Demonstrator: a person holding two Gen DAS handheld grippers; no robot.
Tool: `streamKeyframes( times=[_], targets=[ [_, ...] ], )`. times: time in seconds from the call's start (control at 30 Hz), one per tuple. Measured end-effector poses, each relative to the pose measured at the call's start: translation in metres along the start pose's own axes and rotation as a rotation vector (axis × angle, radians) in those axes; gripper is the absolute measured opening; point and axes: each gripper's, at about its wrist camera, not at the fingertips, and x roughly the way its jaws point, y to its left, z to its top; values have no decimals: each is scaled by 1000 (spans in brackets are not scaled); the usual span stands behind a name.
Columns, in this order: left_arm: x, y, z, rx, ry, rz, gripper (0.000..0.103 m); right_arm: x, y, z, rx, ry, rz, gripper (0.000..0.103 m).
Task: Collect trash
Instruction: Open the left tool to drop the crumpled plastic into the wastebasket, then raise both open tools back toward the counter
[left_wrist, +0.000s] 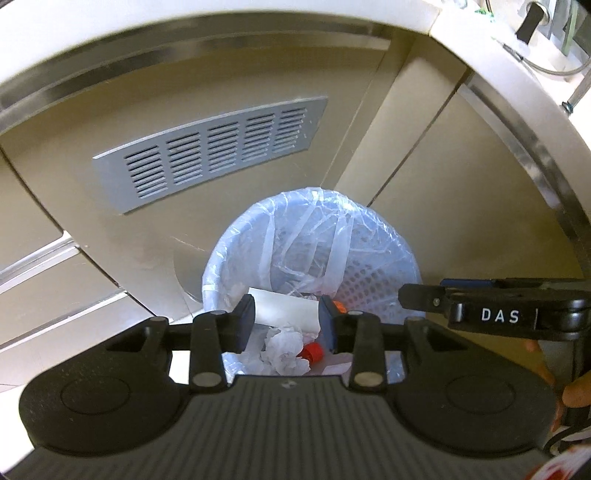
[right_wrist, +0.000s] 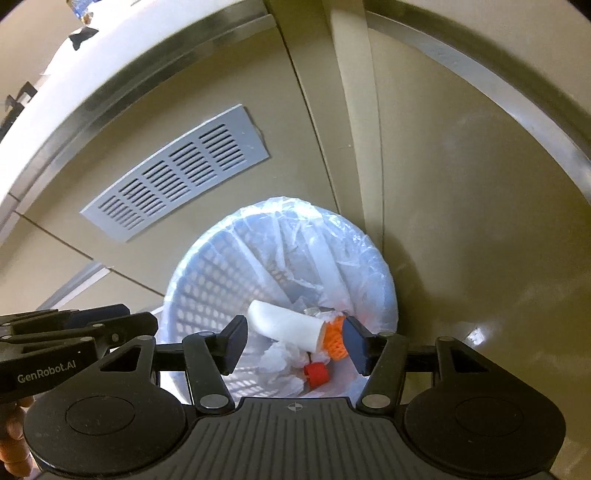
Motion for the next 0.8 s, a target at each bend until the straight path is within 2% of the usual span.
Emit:
streamKeyframes(
  times=[0.4,0.8],
  targets=[
    [-68,-1,7,-37,-113,34,33,-40,27,13,-46,-33,109,58],
    [-130,-2,34,-35,-280,50,35,-92,33,37,-16,-153,169,59]
  ],
)
